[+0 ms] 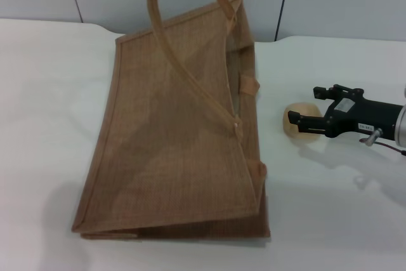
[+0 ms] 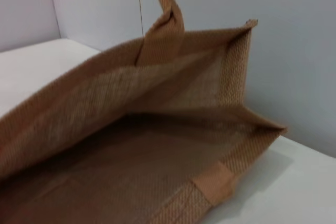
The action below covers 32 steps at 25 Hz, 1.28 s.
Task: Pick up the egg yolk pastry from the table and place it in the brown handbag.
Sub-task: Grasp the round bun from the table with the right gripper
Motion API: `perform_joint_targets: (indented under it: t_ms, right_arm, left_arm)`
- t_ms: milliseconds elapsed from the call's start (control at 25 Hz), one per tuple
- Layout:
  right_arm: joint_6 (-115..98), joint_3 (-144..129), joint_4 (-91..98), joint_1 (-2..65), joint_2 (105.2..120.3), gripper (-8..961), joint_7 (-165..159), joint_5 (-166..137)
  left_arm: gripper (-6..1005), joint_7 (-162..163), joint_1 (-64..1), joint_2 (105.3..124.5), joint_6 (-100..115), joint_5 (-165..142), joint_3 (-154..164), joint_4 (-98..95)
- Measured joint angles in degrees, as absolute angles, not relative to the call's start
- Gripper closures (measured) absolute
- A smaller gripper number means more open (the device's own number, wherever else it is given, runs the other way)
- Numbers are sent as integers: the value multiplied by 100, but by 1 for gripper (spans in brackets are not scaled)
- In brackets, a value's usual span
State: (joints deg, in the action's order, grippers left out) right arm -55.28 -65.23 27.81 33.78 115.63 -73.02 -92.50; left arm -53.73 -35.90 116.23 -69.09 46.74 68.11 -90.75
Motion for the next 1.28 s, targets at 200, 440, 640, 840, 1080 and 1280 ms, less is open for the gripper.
perform_joint_targets:
  t_ms: [200, 440, 640, 840, 1080, 1280]
  right_arm:
    - [-5331, -6550, 2710, 3436, 11566, 56, -7302, -9279]
    - [-5062, -6595, 2581, 3504, 11562, 57, -7365, -9288]
    - [-5056, -6595, 2410, 3578, 11558, 58, -7380, -9339]
    - [-5037, -6593, 2205, 3699, 11554, 59, -7401, -9367]
    - [-5050, -6592, 2039, 3847, 11548, 60, -7558, -9663]
    - [-5130, -6589, 2061, 3952, 11537, 61, -8099, -10037]
  left_arm:
    - [890, -5330, -3612, 11623, -6964, 4652, 6812, -9079]
    - [890, -5316, -3631, 11621, -6971, 4574, 6812, -9066]
    - [890, -5311, -3631, 11619, -6971, 4562, 6811, -9056]
    - [890, -5306, -3652, 11619, -6971, 4535, 6811, -9076]
    - [890, -5300, -3703, 11619, -6972, 4526, 6811, -9079]
    - [889, -5299, -3714, 11619, -6980, 4525, 6811, -9102]
